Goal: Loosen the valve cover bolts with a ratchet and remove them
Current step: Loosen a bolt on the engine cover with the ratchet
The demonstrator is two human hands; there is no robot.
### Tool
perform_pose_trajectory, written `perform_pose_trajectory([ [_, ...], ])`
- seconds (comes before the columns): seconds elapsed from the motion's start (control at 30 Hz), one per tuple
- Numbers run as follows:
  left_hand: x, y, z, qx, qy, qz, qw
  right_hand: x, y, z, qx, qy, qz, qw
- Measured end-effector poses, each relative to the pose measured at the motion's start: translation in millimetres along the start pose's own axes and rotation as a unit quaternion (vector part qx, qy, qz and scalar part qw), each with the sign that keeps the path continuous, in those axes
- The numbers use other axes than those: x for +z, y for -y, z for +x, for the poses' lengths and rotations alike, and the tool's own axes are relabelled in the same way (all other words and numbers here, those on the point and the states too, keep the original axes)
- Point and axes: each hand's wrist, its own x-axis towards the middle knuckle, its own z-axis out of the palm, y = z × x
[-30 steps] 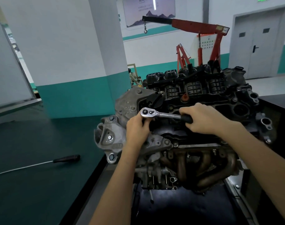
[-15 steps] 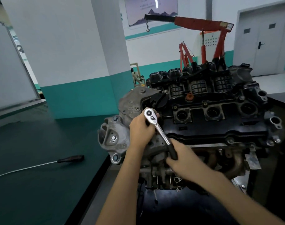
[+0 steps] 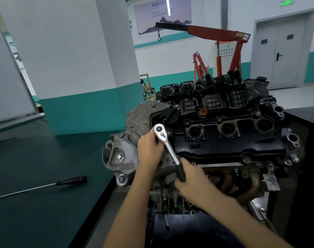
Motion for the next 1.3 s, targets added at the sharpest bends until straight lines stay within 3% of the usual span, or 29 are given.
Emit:
perform_pose_trajectory([
  [0.1,-0.6,1.4,-0.1,0.012,0.008,-0.031,0.999,28.2,0.3,-0.3,0.003,-0.034,0.067,0.997],
  [0.23,-6.6,-0.2,-0.6,0.039,0.026,-0.057,0.997,-3.5,-10.5,6.7,-0.025,0.001,0.018,1.000],
  [0.33,-10.9,-2.4,0.0,0.070,0.069,-0.042,0.994,-62.9,-17.0,21.9,-0.053,0.036,-0.137,0.988],
  [0.43,-9.8,-2.7,1.8,0.056,0.067,-0.023,0.996,-122.6,-4.4,50.9,-0.075,-0.009,-0.395,0.915],
  [0.5,-7.6,-2.1,1.2,0.034,0.050,-0.021,0.998,-135.2,7.0,61.2,-0.098,-0.032,-0.421,0.901],
  [0.57,-4.8,-1.6,0.0,0.011,0.024,-0.006,1.000,-122.4,6.8,55.8,-0.090,-0.039,-0.401,0.911],
  [0.63,-1.4,-0.4,-0.9,0.006,0.000,0.007,1.000,-92.9,-4.2,36.0,-0.058,-0.037,-0.323,0.944],
  [0.73,0.5,1.0,0.6,0.015,0.002,0.026,1.000,-32.3,-12.6,5.1,-0.008,-0.020,-0.063,0.998],
  [0.83,0.1,1.5,0.6,0.018,0.008,0.001,1.000,27.3,1.0,-3.1,0.013,-0.066,0.079,0.995],
  [0.93,-2.1,0.9,-1.2,0.019,0.012,-0.032,0.999,48.2,9.1,-2.7,0.017,-0.072,0.118,0.990],
  [1.07,-8.6,-1.1,-1.3,0.065,0.030,-0.068,0.995,-1.4,-9.5,3.4,-0.016,-0.018,0.026,0.999],
  [1.13,-9.9,-1.2,-0.5,0.081,0.041,-0.066,0.994,-38.0,-17.0,13.3,-0.040,0.000,-0.080,0.996],
  [1.23,-8.5,-1.5,-0.8,0.071,0.027,-0.038,0.996,-93.1,-15.2,36.1,-0.069,-0.009,-0.319,0.945],
  [1.3,-5.9,-3.3,-2.5,0.050,0.005,-0.022,0.999,-111.8,-8.4,45.3,-0.099,-0.029,-0.378,0.920],
])
